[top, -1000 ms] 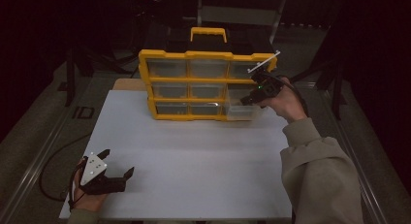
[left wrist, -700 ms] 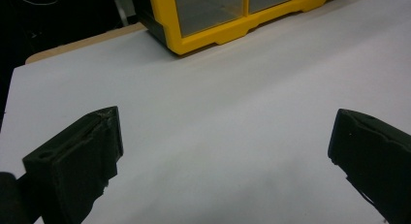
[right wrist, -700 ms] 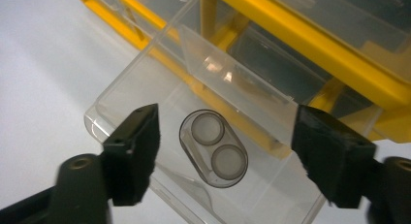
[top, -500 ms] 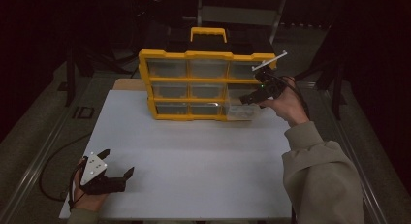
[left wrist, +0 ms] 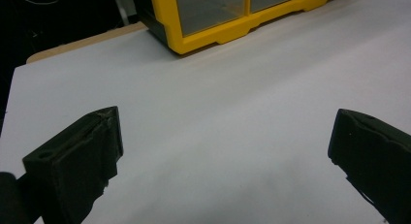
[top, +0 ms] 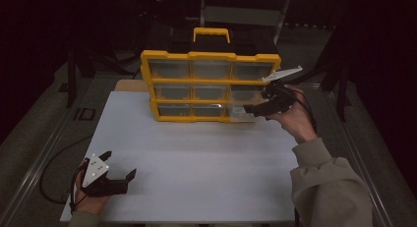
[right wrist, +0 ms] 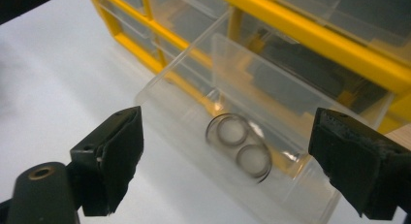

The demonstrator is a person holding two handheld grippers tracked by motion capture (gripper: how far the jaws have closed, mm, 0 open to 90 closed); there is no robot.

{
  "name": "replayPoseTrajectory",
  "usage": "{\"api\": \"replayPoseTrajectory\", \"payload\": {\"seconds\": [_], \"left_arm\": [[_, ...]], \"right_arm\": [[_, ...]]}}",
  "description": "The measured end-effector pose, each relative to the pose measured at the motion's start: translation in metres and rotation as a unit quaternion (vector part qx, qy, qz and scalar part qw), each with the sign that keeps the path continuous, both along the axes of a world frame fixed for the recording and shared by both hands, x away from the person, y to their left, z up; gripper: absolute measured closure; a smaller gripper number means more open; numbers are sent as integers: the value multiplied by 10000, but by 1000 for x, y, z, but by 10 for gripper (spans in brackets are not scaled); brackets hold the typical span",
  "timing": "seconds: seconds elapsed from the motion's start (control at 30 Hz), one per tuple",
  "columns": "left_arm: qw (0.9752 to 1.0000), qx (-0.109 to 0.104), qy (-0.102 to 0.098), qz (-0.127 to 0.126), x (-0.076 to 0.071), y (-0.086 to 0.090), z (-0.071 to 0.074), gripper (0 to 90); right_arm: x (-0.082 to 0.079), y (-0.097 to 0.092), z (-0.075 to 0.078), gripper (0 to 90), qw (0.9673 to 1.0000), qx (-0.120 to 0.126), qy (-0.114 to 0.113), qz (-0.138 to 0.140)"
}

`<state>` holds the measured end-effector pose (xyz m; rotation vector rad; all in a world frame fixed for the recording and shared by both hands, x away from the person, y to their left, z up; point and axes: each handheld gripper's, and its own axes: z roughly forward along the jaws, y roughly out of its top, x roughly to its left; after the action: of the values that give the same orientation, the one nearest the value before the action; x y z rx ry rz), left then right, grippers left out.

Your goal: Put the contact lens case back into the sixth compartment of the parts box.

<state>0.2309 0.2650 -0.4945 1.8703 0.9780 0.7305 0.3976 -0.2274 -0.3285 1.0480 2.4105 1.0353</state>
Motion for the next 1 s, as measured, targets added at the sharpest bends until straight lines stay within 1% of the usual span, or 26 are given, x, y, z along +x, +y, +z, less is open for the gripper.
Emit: {"api": "replayPoseTrajectory", "payload": {"seconds": [0.13,0.23,0.37,0.4,0.47,0.5,0.57,0.6,0.7,0.73,0.77,0.83,0.9,1.0], "left_arm": [[10000,-2,-4,-7,0,0,0,0],[10000,-3,-3,-4,0,0,0,0],[10000,-14,1,-2,1,0,0,0],[10000,-12,-3,2,1,0,0,0],[10000,-17,-5,-5,2,0,0,0],[10000,-17,-5,-5,2,0,0,0],[10000,-13,-8,-11,2,0,0,0],[10000,-31,-17,-7,2,0,0,0],[10000,-30,-25,-12,2,0,1,0],[10000,-31,-28,-12,3,0,1,0],[10000,-43,-36,-6,3,0,1,0],[10000,-53,-49,-10,3,0,2,0],[10000,-24,-59,-18,3,0,3,0],[9999,-51,-129,-14,3,0,5,0]], "right_arm": [[-15,-3,-3,120,9996,114,-244,90],[-28,-5,-5,117,9988,159,-443,99],[-46,-8,-10,112,9970,320,-690,129],[-52,-8,-14,110,9966,369,-729,122],[-60,-7,-21,110,9959,387,-805,120],[-63,-7,-23,110,9958,403,-808,121],[-71,-7,-32,110,9951,408,-892,90],[-75,-7,-36,110,9950,373,-926,76],[-83,-7,-49,110,9950,382,-924,67],[-85,-7,-55,110,9948,304,-973,50],[-87,-7,-59,110,9947,276,-989,51],[-90,-8,-69,109,9954,359,-884,63],[-93,-9,-79,107,9960,352,-823,34],[-97,-12,-93,107,9963,413,-753,35]]}}
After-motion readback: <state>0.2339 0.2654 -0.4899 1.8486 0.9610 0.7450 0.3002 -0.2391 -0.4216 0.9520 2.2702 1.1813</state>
